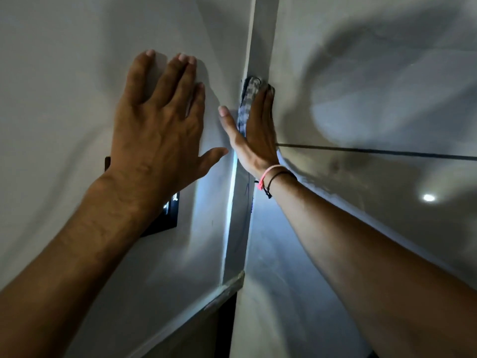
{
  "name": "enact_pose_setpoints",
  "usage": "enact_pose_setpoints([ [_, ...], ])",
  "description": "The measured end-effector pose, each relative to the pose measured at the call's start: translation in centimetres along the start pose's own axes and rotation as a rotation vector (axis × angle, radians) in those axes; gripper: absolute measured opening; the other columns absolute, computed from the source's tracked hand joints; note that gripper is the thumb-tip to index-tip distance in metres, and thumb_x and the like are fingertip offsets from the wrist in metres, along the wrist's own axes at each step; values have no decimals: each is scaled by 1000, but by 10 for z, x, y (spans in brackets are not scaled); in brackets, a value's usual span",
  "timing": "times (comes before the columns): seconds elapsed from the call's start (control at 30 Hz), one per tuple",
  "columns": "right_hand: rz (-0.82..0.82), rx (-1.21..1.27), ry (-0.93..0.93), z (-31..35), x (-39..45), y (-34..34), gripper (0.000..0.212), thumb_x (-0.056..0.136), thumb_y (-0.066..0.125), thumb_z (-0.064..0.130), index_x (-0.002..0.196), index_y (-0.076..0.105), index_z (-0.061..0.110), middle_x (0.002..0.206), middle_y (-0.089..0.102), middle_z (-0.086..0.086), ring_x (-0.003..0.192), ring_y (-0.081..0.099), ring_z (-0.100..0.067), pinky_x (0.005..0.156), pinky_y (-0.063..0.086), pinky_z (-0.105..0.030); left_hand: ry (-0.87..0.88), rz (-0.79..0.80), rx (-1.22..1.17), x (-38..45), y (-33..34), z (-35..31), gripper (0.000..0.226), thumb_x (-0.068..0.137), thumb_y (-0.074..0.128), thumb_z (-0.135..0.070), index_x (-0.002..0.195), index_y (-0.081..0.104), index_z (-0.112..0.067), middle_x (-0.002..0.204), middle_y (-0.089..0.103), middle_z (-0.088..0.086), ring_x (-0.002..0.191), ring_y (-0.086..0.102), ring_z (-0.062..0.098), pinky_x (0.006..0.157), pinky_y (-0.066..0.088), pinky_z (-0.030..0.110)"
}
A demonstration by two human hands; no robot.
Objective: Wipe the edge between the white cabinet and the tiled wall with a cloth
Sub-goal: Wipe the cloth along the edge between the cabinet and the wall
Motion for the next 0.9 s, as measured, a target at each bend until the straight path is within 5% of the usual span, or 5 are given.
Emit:
enact_pose_setpoints([
  [0.27, 253, -137, -17, -44, -115, 20, 112, 90, 47, 69, 165, -10, 10, 175, -15, -9, 164, -10, -20, 135, 3, -45, 13, 86, 50, -32, 8, -12, 108, 97, 19, -82, 166, -1, -2, 175, -6, 22, 163, -4, 36, 130, -2, 62],
  [0.53, 165, -30, 24, -4, -13, -4, 96, 102, 45, 57, 165, -7, 7, 175, -13, -12, 163, -13, -22, 134, -2, -44, 20, -20, 34, -53, 10, -7, 100, 99, 35, -74, 162, 26, 4, 172, 20, 25, 160, 19, 40, 130, 14, 63],
  [0.77, 394, -86, 107, -62, -192, 30, 116, 89, 50, 75, 164, -15, 16, 175, -18, -2, 163, -11, -15, 135, 3, -44, -50, -160, -4, -68, 12, -4, 88, 107, 33, -66, 153, 42, 8, 164, 38, 28, 154, 36, 41, 128, 26, 62],
  [0.9, 302, -78, 115, -53, -151, 28, 114, 91, 52, 69, 164, -9, 7, 175, -14, -9, 164, -10, -19, 135, 1, -45, -68, -253, -25, -87, 18, -2, 85, 108, 38, -64, 152, 45, 8, 160, 44, 29, 151, 40, 43, 125, 33, 59],
])
Point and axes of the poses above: each hand's wrist, its own x-axis towards the middle knuckle, its own y-axis out of the palm, z = x × y, the point moved 3 cm from there along x, towards the middle knuckle
